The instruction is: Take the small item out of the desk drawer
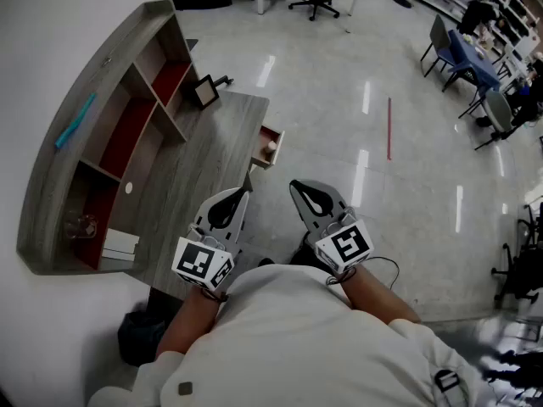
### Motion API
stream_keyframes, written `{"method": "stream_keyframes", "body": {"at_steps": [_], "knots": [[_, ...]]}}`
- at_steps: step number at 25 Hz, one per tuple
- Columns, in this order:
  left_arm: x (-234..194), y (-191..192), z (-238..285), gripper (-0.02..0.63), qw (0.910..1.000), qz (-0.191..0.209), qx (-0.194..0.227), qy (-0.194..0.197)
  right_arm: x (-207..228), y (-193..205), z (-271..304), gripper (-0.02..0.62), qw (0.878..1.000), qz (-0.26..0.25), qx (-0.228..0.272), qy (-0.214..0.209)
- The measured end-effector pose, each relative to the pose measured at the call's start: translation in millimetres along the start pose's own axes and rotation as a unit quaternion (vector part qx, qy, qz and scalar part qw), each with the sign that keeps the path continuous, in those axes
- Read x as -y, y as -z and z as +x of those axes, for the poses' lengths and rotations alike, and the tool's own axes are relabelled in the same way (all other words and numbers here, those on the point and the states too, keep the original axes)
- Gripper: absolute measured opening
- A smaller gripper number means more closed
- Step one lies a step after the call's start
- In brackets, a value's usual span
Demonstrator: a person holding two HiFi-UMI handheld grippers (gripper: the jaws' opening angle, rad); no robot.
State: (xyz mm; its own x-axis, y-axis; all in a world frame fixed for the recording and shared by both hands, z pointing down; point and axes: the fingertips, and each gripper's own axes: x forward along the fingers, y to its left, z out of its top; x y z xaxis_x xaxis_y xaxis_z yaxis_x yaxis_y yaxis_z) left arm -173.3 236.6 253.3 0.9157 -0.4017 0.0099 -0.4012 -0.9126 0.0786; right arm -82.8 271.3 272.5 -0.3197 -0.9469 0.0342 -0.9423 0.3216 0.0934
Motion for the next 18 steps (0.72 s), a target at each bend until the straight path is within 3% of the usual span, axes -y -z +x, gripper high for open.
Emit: {"method": "stream_keyframes", "body": {"at_steps": [18], "knots": [[6, 13, 38, 0.011, 0.9999, -0.008, -0.015, -0.001, 40, 17, -5, 0.02, 1.0, 0.023, -0.007, -0.004]]}}
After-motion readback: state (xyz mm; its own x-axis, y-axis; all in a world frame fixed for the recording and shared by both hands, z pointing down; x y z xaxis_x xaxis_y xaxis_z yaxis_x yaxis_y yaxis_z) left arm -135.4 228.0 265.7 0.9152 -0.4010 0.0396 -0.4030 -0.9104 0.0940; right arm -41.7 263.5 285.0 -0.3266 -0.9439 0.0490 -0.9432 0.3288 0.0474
